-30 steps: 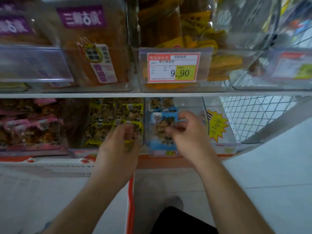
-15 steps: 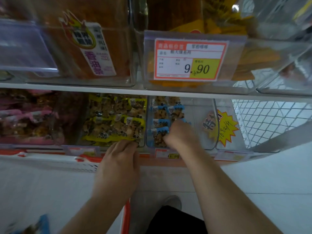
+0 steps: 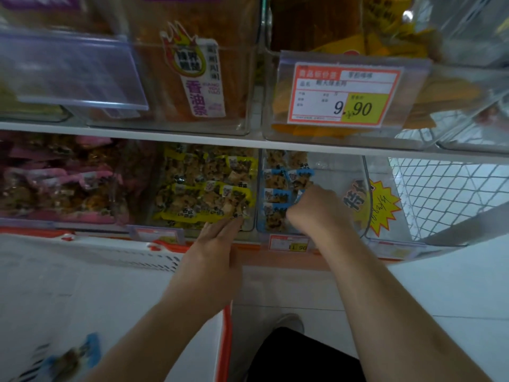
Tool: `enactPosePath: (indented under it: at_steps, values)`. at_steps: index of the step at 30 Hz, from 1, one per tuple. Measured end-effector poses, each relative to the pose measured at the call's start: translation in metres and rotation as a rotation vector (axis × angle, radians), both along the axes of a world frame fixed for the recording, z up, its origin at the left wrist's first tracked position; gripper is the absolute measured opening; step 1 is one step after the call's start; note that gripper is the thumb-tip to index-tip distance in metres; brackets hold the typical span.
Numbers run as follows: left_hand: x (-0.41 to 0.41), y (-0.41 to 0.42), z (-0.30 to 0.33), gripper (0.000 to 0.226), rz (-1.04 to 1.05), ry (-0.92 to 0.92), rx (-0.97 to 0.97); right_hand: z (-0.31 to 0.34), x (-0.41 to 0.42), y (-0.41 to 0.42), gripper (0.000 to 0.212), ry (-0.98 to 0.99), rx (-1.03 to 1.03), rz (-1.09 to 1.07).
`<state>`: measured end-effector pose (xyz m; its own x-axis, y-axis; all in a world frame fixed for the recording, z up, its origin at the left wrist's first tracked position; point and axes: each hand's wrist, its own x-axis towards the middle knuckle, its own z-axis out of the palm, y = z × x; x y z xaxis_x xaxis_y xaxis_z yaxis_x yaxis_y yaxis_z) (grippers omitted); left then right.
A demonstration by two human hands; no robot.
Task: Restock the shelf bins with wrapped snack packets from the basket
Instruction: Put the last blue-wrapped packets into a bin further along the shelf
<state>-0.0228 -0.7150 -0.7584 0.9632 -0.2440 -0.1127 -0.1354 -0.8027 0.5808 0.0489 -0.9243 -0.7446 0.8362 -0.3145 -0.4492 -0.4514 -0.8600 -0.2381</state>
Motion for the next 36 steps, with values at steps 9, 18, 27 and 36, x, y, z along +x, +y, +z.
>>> enactPosePath:
  at_steps: [9,18,27,36]
  values:
    - [-0.009,0.094,0.020,0.039,0.193,-0.082,-0.118,0.052,-0.051,0.086,0.042,-0.391,0.286,0.275]
    - [-0.033,0.273,0.029,0.044,0.319,-0.172,0.104,-0.006,-0.104,0.251,0.024,-0.008,0.317,0.637]
    - [-0.046,0.358,-0.005,0.106,0.411,0.269,0.146,-0.128,-0.160,0.406,0.067,0.376,0.300,0.744]
    - [-0.037,0.372,-0.008,0.115,0.419,0.375,0.016,-0.178,-0.170,0.450,0.026,0.269,0.151,0.713]
